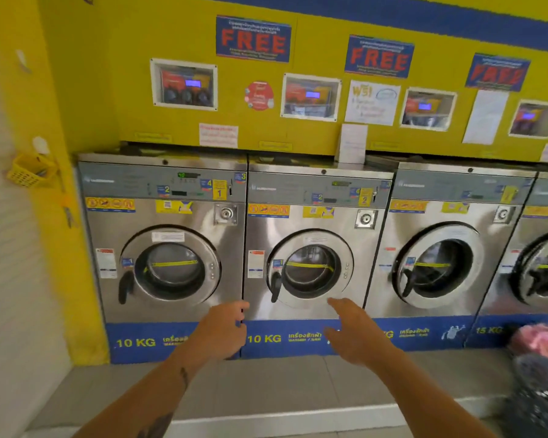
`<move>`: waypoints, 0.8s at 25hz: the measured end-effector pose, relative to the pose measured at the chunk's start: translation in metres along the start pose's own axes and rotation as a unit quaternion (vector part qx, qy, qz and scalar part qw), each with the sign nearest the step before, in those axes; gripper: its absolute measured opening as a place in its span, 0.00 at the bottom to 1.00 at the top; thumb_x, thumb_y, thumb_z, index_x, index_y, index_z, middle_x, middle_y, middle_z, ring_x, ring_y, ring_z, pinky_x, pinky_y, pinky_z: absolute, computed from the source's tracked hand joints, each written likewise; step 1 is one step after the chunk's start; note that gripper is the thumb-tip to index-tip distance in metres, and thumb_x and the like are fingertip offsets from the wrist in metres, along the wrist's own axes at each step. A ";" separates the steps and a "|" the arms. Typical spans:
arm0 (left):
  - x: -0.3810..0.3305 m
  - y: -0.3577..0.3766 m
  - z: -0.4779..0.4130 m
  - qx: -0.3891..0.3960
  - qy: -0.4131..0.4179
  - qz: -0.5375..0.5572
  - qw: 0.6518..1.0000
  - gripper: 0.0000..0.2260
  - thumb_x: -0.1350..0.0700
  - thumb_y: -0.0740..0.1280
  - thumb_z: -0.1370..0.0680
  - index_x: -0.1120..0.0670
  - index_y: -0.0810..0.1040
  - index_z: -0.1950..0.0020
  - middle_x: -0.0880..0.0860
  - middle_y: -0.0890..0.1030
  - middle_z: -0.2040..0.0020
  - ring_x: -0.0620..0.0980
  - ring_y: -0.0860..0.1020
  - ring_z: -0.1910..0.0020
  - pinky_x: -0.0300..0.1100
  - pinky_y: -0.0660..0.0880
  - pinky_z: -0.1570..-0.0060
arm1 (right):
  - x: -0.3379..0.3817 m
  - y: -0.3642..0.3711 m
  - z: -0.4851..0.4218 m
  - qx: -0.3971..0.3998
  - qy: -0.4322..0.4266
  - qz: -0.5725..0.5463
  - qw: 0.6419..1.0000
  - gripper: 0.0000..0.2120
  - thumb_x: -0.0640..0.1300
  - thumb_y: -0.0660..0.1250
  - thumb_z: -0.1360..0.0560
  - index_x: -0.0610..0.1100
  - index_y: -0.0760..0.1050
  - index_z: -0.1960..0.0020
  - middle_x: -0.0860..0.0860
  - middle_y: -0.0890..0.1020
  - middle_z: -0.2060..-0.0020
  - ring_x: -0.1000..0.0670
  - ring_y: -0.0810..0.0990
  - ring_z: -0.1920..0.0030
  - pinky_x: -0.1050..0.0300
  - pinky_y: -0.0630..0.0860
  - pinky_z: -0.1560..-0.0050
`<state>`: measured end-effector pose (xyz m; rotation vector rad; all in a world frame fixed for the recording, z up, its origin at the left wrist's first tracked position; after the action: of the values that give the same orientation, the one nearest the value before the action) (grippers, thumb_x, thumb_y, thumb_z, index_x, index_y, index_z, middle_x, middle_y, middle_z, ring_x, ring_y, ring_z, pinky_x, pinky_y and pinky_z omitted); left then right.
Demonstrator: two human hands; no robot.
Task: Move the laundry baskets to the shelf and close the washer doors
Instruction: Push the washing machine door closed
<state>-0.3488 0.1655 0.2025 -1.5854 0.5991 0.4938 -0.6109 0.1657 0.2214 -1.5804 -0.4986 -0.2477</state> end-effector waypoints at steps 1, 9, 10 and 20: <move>0.002 0.010 -0.030 -0.002 0.008 0.003 1.000 0.21 0.62 0.61 0.24 0.52 0.73 0.31 0.54 0.81 0.41 0.53 0.79 0.45 0.45 0.76 0.43 | -0.005 0.005 -0.027 0.000 -0.008 0.006 1.000 0.30 0.50 0.63 0.22 0.47 0.58 0.23 0.49 0.64 0.25 0.46 0.64 0.27 0.51 0.64 0.29; -0.017 0.071 -0.288 0.028 0.055 0.005 0.998 0.21 0.60 0.62 0.26 0.51 0.71 0.33 0.54 0.73 0.34 0.56 0.73 0.35 0.46 0.70 0.38 | -0.079 0.007 -0.235 0.011 0.031 0.044 0.998 0.33 0.51 0.64 0.23 0.47 0.56 0.22 0.48 0.63 0.24 0.44 0.62 0.26 0.48 0.64 0.28; -0.023 0.080 -0.316 0.037 0.062 0.001 0.997 0.20 0.61 0.62 0.27 0.51 0.72 0.35 0.54 0.74 0.36 0.57 0.74 0.36 0.45 0.70 0.41 | -0.088 0.005 -0.259 0.012 0.034 0.041 0.999 0.32 0.50 0.64 0.24 0.46 0.58 0.23 0.48 0.64 0.25 0.44 0.64 0.27 0.48 0.65 0.30; -0.026 0.176 -0.523 0.015 -0.038 -0.124 0.991 0.40 0.58 0.69 0.28 0.52 0.50 0.21 0.54 0.54 0.21 0.57 0.57 0.23 0.51 0.60 0.25 | -0.164 0.021 -0.516 0.052 -0.064 0.111 0.990 0.38 0.49 0.67 0.27 0.46 0.54 0.23 0.45 0.58 0.23 0.39 0.58 0.25 0.41 0.64 0.28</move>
<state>-0.4983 -0.3626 0.1358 -1.5784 0.3445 0.3546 -0.6725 -0.3703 0.1703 -1.5416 -0.4237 0.0485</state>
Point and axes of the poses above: each hand's wrist, its own z-axis away from the middle knuckle, its own y-axis out of the palm, x = y × z, the point moved 6 cm from there along -z, towards the middle knuckle
